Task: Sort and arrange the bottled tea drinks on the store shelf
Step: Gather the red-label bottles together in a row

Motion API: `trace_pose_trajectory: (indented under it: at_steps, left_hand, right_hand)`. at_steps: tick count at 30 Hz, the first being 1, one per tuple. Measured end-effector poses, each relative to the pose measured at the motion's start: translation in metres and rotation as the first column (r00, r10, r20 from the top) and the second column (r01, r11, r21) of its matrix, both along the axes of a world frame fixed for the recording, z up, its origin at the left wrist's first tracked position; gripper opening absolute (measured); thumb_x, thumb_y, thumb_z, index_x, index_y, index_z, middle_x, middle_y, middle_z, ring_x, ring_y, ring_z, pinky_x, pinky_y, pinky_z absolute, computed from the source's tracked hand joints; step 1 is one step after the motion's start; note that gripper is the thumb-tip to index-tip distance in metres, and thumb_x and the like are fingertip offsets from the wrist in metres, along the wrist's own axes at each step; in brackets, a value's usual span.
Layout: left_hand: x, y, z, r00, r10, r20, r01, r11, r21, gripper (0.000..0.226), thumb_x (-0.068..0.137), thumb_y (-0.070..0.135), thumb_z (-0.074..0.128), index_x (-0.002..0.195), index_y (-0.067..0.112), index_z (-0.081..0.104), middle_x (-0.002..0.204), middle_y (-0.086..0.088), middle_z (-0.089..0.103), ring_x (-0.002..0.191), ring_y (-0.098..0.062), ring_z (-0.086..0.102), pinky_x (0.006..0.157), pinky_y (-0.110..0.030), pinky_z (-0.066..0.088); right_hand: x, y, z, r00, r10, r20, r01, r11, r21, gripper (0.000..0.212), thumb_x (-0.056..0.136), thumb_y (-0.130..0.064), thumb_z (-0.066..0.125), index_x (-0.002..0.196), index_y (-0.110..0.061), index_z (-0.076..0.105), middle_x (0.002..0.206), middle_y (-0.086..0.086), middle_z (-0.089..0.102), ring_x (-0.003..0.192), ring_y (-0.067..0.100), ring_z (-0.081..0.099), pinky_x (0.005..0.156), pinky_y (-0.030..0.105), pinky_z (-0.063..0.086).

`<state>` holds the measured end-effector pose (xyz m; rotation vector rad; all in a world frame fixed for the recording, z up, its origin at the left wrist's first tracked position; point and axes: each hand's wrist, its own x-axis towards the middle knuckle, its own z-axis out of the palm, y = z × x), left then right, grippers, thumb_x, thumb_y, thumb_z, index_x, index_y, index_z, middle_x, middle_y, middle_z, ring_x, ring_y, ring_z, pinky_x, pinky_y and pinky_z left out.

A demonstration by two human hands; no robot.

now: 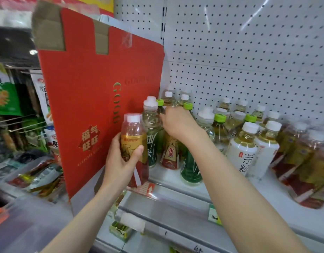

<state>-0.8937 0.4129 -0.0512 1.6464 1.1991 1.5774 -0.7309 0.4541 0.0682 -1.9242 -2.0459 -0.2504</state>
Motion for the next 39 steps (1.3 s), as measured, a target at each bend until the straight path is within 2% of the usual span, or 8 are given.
trace_pose_trajectory:
  at_steps: [3,5,8,12,17,25,30,39]
  left_hand:
    - [0.001,0.001,-0.002,1.0,-0.021,0.0,0.021,1.0,-0.006,0.067,0.074,0.065,0.058,0.134,0.044,0.037,0.125,0.018,0.054,0.117,-0.002,0.053,0.102,-0.041,0.047]
    - [0.0,0.002,-0.004,0.999,-0.032,0.001,0.032,0.999,-0.002,0.069,0.074,0.066,0.058,0.136,0.042,0.037,0.125,0.018,0.054,0.117,0.0,0.052,0.101,-0.039,0.048]
    - [-0.001,0.004,-0.007,0.999,-0.038,0.017,0.038,0.999,-0.002,0.073,0.074,0.066,0.058,0.138,0.04,0.037,0.129,0.015,0.054,0.12,-0.003,0.052,0.101,-0.037,0.046]
    - [0.0,0.004,-0.011,0.997,-0.06,0.046,0.06,0.998,0.006,0.066,0.074,0.067,0.06,0.133,0.046,0.038,0.124,0.026,0.053,0.111,0.015,0.051,0.09,-0.02,0.043]
    - [-0.003,0.001,-0.016,0.986,-0.124,0.111,0.124,0.992,0.005,0.063,0.077,0.064,0.063,0.133,0.046,0.04,0.126,0.023,0.057,0.115,0.009,0.054,0.099,-0.032,0.046]
    - [-0.011,-0.004,-0.016,0.932,-0.227,0.284,0.239,0.971,-0.007,0.057,0.078,0.071,0.062,0.129,0.049,0.05,0.125,0.014,0.063,0.121,-0.013,0.059,0.103,-0.053,0.045]
    - [-0.003,-0.018,-0.012,0.898,-0.302,0.321,0.325,0.945,-0.02,0.047,0.079,0.064,0.063,0.123,0.05,0.057,0.12,0.015,0.067,0.113,-0.007,0.063,0.099,-0.046,0.049]
    - [0.089,-0.076,-0.002,0.756,-0.588,0.287,0.614,0.789,0.0,0.051,0.072,0.062,0.071,0.119,0.043,0.061,0.121,0.007,0.068,0.115,-0.014,0.063,0.095,-0.039,0.048]
  right_hand:
    - [0.001,-0.003,0.003,0.998,-0.037,0.06,0.037,0.999,0.007,0.022,0.096,-0.007,0.054,0.116,-0.006,0.061,0.109,0.012,0.065,0.097,0.026,0.061,0.085,0.034,0.051]
    - [0.003,-0.009,0.003,0.999,-0.033,0.015,0.033,0.999,0.022,0.023,0.097,-0.02,0.058,0.116,-0.007,0.058,0.111,0.01,0.064,0.097,0.026,0.057,0.083,0.033,0.044]
    - [0.002,-0.021,-0.008,0.997,-0.026,-0.078,0.026,1.0,0.002,0.052,0.092,-0.039,0.066,0.131,-0.008,0.05,0.129,0.013,0.057,0.117,0.031,0.051,0.097,0.038,0.04]
    - [-0.007,-0.04,-0.036,0.964,0.056,-0.259,-0.027,0.993,0.115,0.076,0.081,-0.028,0.08,0.142,-0.014,0.039,0.142,0.012,0.045,0.124,0.034,0.047,0.103,0.04,0.038]
    - [-0.017,-0.052,-0.055,0.908,0.163,-0.387,-0.071,0.968,0.241,0.072,0.082,-0.018,0.079,0.142,-0.019,0.039,0.131,0.008,0.056,0.121,0.028,0.055,0.101,0.036,0.042]
    - [0.005,-0.099,-0.049,0.659,0.206,-0.723,0.049,0.948,0.315,0.071,0.067,-0.041,0.086,0.126,-0.032,0.046,0.104,-0.022,0.064,0.091,-0.006,0.065,0.081,0.023,0.058]
    - [0.039,-0.145,-0.064,0.472,0.197,-0.86,0.047,0.968,0.247,0.063,0.06,-0.032,0.091,0.115,-0.034,0.06,0.109,-0.01,0.071,0.099,0.003,0.068,0.083,0.029,0.059]
    - [0.151,-0.24,-0.07,0.332,0.154,-0.931,0.157,0.964,0.216,0.056,0.067,-0.016,0.09,0.118,-0.024,0.067,0.108,-0.004,0.075,0.101,0.01,0.07,0.078,0.024,0.059]
